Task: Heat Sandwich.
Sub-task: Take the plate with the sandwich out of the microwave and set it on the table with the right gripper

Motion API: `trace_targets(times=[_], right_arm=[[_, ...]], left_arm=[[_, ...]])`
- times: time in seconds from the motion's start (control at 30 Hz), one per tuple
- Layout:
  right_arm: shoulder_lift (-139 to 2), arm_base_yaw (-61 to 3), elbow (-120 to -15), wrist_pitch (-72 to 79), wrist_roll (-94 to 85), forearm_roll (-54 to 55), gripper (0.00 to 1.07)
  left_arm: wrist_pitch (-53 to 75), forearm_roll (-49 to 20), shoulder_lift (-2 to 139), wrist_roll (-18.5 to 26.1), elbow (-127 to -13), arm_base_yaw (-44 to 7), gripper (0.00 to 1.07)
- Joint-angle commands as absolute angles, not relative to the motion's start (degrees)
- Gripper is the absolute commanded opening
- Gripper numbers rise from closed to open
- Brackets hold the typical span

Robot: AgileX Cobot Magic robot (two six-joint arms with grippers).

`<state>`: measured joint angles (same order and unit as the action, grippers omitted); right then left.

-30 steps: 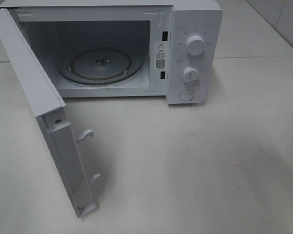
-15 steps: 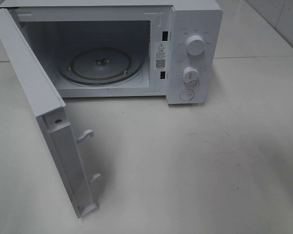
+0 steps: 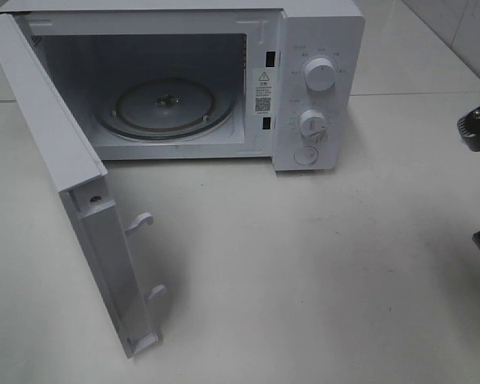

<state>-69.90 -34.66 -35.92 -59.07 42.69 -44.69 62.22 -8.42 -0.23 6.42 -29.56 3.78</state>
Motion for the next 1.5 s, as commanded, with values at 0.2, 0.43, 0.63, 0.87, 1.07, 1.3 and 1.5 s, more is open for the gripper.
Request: trace_targets(times=[0.2,0.43,0.63,0.87,1.07,1.3,1.5], right_arm=[[-75.6,-34.4,-36.4,-58.3,48.4,-49.7,0.0],[-78.8,-34.2,-36.4,-55.7,51.6,-51.1,0.0],[-83.0,-34.2,-36.4,-52.8,54.8,-52.7,0.0],[-88.6,-34.2,-36.4,-49.2,57.9,-54.8,0.01],[-91.8,-34.2,-36.4,-47.3,60.8,-56.4,0.01],[-96.2,-34.2,-36.4,-45.6,64.7,-59.1,0.02],[-99.7,-34.2,-36.4,-43.8,69.2,-62.4,0.03]], left_arm=[[61.7,-8.4,-1.2,6.4,-29.6,4.0,0.98],[61.7,-8.4,-1.2,6.4,-29.6,4.0,0.98],[61.7,-8.4,-1.2,6.4,-29.6,4.0,0.98],[61.7,-8.4,-1.2,6.4,-29.6,4.0,0.98],[61.7,-8.4,-1.2,6.4,-29.6,4.0,0.98],[61.7,-8.4,-1.2,6.4,-29.6,4.0,0.98],[61.7,-8.4,-1.2,6.4,-29.6,4.0,0.98]])
